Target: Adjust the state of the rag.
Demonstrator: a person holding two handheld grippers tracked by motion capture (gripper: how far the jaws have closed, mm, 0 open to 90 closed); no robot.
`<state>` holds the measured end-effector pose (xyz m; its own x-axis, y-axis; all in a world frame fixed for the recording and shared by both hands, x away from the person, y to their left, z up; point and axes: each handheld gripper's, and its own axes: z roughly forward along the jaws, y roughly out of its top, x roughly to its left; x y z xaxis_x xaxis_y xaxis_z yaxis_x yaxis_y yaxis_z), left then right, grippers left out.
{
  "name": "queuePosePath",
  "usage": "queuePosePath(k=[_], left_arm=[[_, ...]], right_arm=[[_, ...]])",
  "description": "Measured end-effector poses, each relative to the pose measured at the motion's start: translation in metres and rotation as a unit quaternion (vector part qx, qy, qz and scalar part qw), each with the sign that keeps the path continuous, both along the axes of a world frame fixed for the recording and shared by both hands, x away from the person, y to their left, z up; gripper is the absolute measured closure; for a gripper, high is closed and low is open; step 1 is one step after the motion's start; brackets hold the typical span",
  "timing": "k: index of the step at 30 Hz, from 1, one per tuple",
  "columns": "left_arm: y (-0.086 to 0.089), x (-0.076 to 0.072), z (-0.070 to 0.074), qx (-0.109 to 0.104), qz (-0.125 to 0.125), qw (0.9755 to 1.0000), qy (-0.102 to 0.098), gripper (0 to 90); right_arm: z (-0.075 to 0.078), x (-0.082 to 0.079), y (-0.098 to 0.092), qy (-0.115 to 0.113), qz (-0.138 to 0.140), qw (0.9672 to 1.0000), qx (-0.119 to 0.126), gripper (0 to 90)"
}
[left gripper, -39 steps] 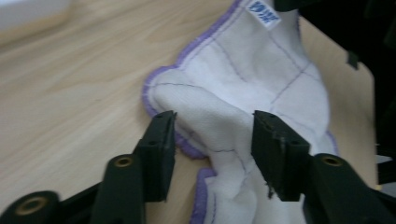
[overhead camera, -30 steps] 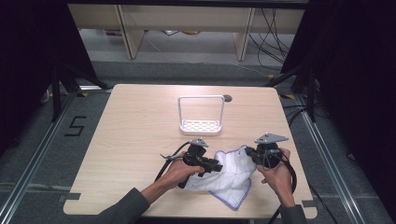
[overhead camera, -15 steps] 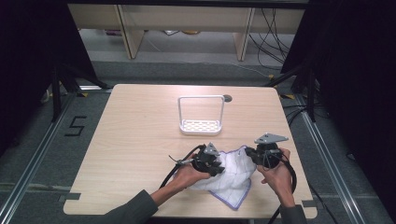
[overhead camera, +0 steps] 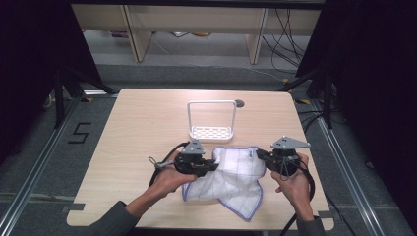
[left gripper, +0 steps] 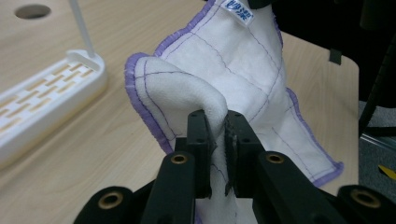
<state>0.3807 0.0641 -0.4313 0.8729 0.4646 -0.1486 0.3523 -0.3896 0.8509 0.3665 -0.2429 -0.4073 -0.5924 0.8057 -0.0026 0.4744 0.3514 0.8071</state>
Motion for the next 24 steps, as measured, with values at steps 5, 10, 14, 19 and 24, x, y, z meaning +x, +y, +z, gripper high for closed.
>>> queuePosePath(k=[5, 10, 14, 19, 24], left_arm=[[0.025, -0.018, 0.026, -0.017, -0.002, 0.9997, -0.020, 81.3], [0.046, -0.038, 0.054, -0.037, -0.014, 0.9989, -0.024, 81.3], [0.061, -0.054, 0.080, -0.045, -0.016, 0.9982, -0.037, 81.2], [0.071, -0.065, 0.093, -0.055, -0.017, 0.9978, -0.035, 81.1], [0.068, -0.044, 0.059, -0.031, 0.015, 0.9992, -0.020, 80.8]], right_arm=[[0.026, -0.013, 0.022, -0.027, 0.020, 0.9993, 0.012, 88.2], [0.055, -0.025, 0.038, -0.055, 0.053, 0.9967, 0.029, 88.2], [0.077, -0.034, 0.047, -0.072, 0.081, 0.9934, 0.038, 88.2], [0.096, -0.042, 0.051, -0.084, 0.101, 0.9906, 0.038, 88.2], [0.080, -0.021, 0.061, -0.055, 0.091, 0.9942, 0.018, 88.2]])
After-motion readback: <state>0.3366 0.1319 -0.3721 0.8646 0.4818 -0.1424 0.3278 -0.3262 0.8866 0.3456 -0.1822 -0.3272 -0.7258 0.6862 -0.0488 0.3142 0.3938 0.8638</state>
